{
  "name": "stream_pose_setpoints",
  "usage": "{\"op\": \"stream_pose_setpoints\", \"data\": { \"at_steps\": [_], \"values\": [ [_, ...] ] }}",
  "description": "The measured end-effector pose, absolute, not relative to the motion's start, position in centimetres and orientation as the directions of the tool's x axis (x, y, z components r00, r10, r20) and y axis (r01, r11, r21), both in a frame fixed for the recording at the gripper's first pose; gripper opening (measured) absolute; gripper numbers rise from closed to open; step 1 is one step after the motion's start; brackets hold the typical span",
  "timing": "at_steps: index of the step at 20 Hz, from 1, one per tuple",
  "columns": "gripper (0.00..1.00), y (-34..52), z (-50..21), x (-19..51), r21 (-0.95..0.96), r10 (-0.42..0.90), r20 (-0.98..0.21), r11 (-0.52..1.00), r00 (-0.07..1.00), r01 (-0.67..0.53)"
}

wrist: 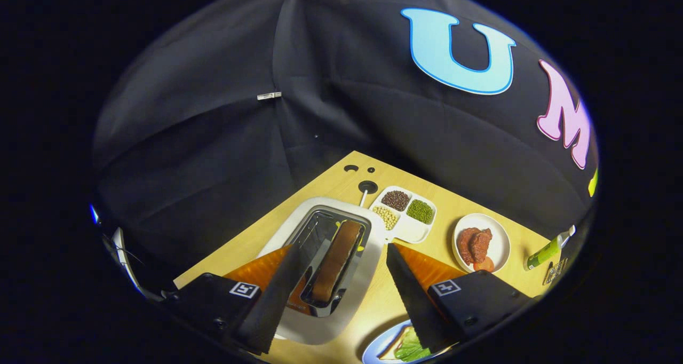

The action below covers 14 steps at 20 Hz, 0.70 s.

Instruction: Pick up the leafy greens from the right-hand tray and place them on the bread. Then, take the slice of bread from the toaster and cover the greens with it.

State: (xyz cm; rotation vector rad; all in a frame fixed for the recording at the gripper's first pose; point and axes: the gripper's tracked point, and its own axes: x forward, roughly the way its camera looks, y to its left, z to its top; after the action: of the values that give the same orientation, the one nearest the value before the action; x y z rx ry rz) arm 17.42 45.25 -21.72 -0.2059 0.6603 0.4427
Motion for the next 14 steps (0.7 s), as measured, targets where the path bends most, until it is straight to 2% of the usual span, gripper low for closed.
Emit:
{"op": "stream_pose_setpoints", "data": {
  "at_steps": [1, 3, 10, 12, 13, 14],
  "values": [
    [0.99, 45.4, -22.0, 17.4, -0.042, 0.327, -0.639, 0.889, 0.696, -0.457],
    [0.92, 45.3, -22.5, 17.3, -0.043, 0.319, -0.650, 0.891, 0.690, -0.452],
    [0.33, 45.6, -23.3, 17.0, -0.027, 0.304, -0.678, 0.899, 0.669, -0.436],
    [0.23, 45.6, -23.3, 16.9, -0.018, 0.311, -0.683, 0.897, 0.661, -0.441],
    [0.22, 45.4, -23.4, 17.2, -0.018, 0.307, -0.683, 0.900, 0.663, -0.436],
    [0.17, 45.8, -23.2, 16.8, -0.016, 0.315, -0.683, 0.895, 0.659, -0.445]
  ]
}}
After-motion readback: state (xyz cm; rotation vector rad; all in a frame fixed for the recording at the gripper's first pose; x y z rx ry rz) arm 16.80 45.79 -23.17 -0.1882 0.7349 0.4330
